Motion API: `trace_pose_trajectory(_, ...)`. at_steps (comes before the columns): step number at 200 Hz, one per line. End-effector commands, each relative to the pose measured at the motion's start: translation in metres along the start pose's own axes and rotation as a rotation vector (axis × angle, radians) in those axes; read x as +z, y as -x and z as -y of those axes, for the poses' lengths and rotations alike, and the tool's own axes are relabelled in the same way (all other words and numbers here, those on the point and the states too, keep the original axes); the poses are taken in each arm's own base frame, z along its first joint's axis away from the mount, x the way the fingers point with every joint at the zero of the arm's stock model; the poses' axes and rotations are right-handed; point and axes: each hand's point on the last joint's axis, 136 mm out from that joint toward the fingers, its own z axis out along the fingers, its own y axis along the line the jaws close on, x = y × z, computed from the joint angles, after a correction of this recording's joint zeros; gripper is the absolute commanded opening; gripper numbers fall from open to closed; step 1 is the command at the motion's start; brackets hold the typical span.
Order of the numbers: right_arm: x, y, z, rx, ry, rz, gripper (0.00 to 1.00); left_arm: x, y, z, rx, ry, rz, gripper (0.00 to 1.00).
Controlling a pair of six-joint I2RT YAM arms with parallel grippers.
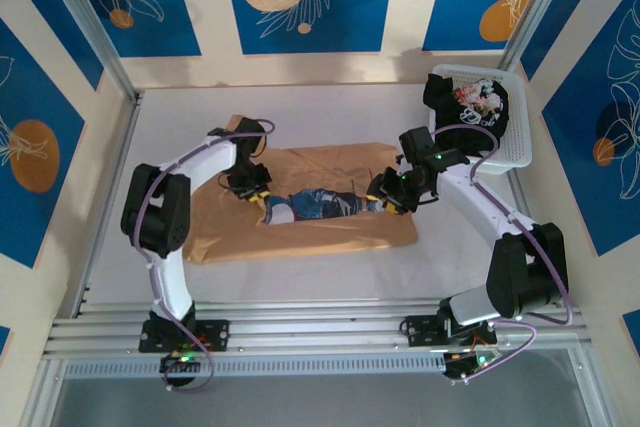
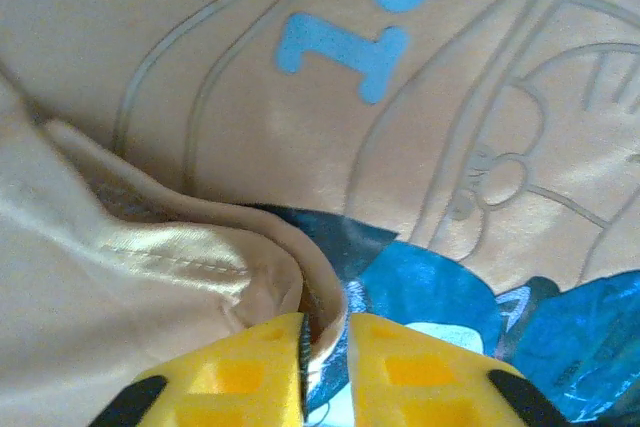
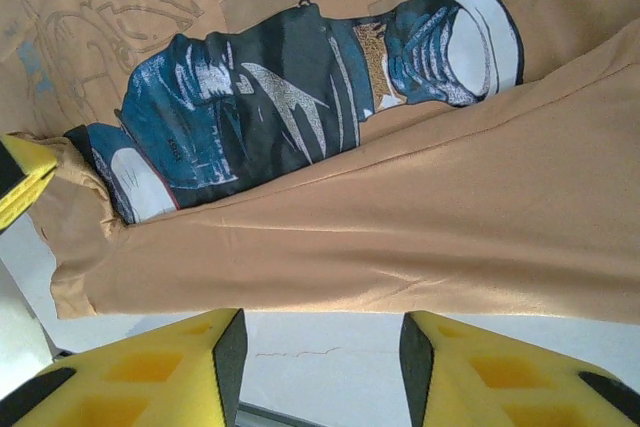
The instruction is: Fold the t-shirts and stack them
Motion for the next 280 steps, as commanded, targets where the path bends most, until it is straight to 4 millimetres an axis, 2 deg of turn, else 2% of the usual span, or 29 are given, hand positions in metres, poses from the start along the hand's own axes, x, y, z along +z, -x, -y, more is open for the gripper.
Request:
trace_pose_trajectory(1,0.002,-0.006,0.0,0.025,0.01,-0.045,0.47,-0.019,0.009,0.013,0.101,-0.054,0.079,0.3)
trace_pose_trajectory(21,0.003,-0.006,0.0,0.024,0.013,-0.049,0.47,-0.027,0.012,-0.009,0.097,0.029,0.103,0.43)
trace_pose_trajectory(55,0.007,-0.007,-0.003,0.018,0.025,-0.062,0.47,-0.03,0.022,-0.061,-0.077,0.011,0.112,0.44)
trace_pose_trajectory(68,0.008,-0.008,-0.005,0.014,0.03,-0.069,0.47,-0.027,0.031,-0.067,-0.109,-0.038,0.109,0.4)
trace_pose_trajectory(90,0.01,-0.009,-0.008,0.007,0.04,-0.077,0.42,-0.02,0.045,-0.061,-0.128,-0.122,0.092,0.28)
trace_pose_trajectory(121,0.015,-0.009,-0.006,0.01,0.026,-0.082,0.39,-0.001,0.053,-0.061,-0.158,-0.109,0.046,0.23)
trace_pose_trajectory(140,0.018,-0.005,-0.002,0.016,0.013,-0.073,0.36,0.014,0.053,-0.078,-0.184,-0.019,0.013,0.17)
trace_pose_trajectory(161,0.019,0.004,0.003,0.024,-0.002,-0.056,0.34,0.019,0.06,-0.105,-0.205,0.086,0.026,0.13)
trace_pose_trajectory(176,0.02,0.011,0.005,0.028,-0.008,-0.048,0.34,0.016,0.067,-0.118,-0.224,0.128,0.049,0.12)
trace_pose_trajectory(190,0.021,0.017,0.01,0.038,-0.021,-0.041,0.34,0.007,0.073,-0.12,-0.238,0.126,0.078,0.14)
trace_pose_trajectory(210,0.025,0.024,0.018,0.048,-0.043,-0.041,0.34,-0.008,0.078,-0.109,-0.242,0.068,0.112,0.21)
trace_pose_trajectory(228,0.029,0.029,0.025,0.054,-0.067,-0.043,0.33,-0.026,0.077,-0.106,-0.262,0.056,0.141,0.33)
trace_pose_trajectory(241,0.031,0.034,0.026,0.043,-0.082,-0.038,0.33,-0.043,0.074,-0.109,-0.281,0.06,0.182,0.37)
trace_pose_trajectory(257,0.033,0.042,0.022,0.016,-0.088,-0.03,0.33,-0.058,0.065,-0.108,-0.305,0.033,0.206,0.38)
trace_pose_trajectory(280,0.041,0.055,0.015,-0.008,-0.106,-0.037,0.33,-0.053,0.041,-0.105,-0.339,0.003,0.132,0.33)
